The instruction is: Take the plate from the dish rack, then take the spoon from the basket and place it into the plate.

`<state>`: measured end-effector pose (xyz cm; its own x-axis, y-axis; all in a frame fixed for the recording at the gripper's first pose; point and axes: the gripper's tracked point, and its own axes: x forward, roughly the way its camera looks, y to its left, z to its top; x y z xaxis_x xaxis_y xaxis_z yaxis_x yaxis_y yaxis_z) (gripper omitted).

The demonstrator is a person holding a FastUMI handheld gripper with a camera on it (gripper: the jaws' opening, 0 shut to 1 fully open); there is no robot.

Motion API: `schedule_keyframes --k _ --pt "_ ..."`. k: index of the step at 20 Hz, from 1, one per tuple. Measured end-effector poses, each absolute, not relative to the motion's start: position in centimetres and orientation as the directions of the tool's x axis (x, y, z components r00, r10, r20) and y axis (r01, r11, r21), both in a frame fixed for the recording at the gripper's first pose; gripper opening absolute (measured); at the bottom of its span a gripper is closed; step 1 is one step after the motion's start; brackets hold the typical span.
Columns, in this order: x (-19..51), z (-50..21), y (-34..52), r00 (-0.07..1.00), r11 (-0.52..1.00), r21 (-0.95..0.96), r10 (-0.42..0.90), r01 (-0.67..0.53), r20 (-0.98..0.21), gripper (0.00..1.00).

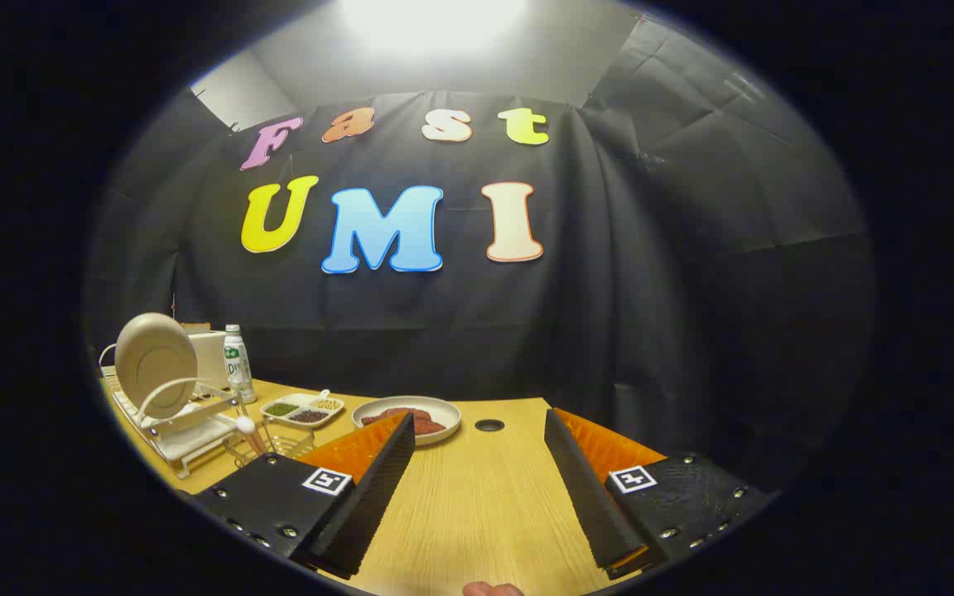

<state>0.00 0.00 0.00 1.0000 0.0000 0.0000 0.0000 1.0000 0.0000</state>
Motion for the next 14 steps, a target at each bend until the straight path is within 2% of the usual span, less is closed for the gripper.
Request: schedule_keyframes --k 10,14 --pt "-6.2 14.8 9.4 0.998 0.999 -0.042 -0.034 0.032 -0.044 0.97" --pt "-7.1 17.4 13.4 0.999 1.0 -0.018 0.005 -0.005 -0.036 0.97"
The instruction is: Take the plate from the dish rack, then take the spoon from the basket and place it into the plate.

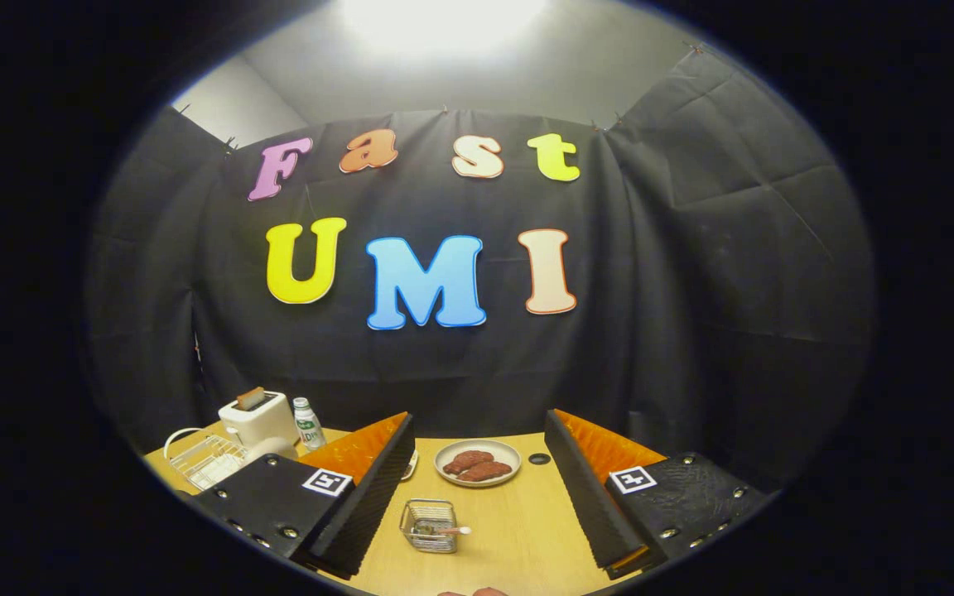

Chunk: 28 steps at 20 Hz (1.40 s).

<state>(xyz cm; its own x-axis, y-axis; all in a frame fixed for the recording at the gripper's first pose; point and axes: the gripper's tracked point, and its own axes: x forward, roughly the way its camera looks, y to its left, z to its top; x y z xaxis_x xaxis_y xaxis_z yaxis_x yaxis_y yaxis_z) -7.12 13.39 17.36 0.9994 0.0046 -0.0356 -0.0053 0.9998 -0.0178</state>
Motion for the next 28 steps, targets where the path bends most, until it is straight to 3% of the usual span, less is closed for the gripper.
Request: schedule_keyframes --k 10,19,28 --pt "-6.2 18.3 20.7 0.993 0.998 -0.004 0.07 -0.07 -0.093 0.97" --pt "-4.0 14.3 29.7 0.927 0.98 0.054 0.197 -0.189 -0.32 0.98" --pt "-2.6 10.0 35.5 0.808 0.963 0.146 0.269 -0.227 -0.525 0.98"
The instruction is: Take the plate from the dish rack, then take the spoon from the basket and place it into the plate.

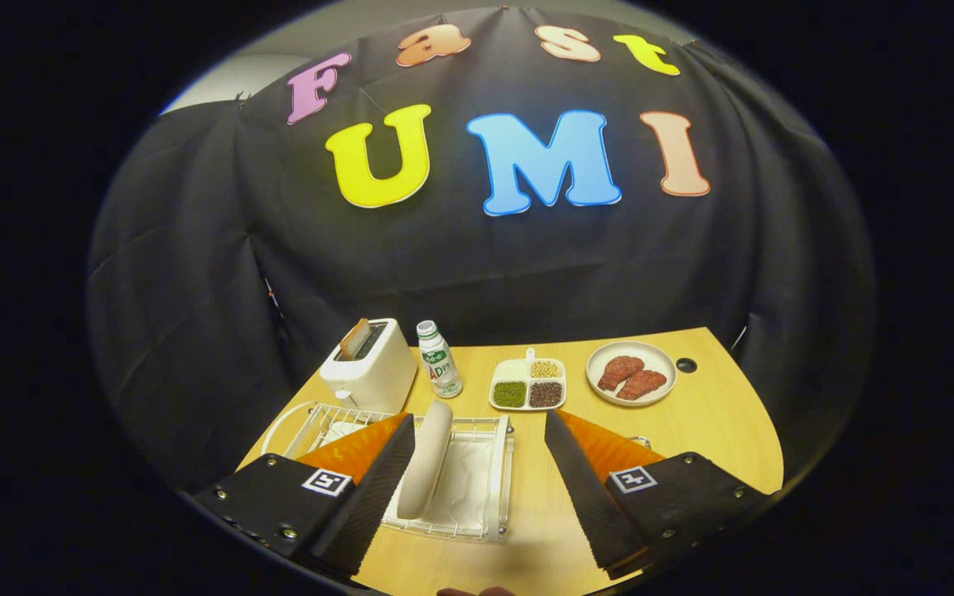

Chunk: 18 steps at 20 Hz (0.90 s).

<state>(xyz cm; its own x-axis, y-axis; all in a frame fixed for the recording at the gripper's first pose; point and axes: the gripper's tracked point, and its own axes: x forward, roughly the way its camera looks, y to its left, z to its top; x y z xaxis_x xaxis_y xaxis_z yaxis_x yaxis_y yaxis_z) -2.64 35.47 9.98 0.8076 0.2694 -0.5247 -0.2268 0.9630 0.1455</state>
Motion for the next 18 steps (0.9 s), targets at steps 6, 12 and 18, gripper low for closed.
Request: schedule_keyframes --k 6,12,18 --pt "-1.5 5.3 38.5 0.661 0.955 0.185 0.294 -0.231 -0.69 0.98" --pt "-0.5 2.0 41.1 0.572 0.961 0.174 0.268 -0.214 -0.775 0.98" --pt "0.5 -2.1 41.9 0.458 0.983 0.095 0.156 -0.154 -0.875 0.98"
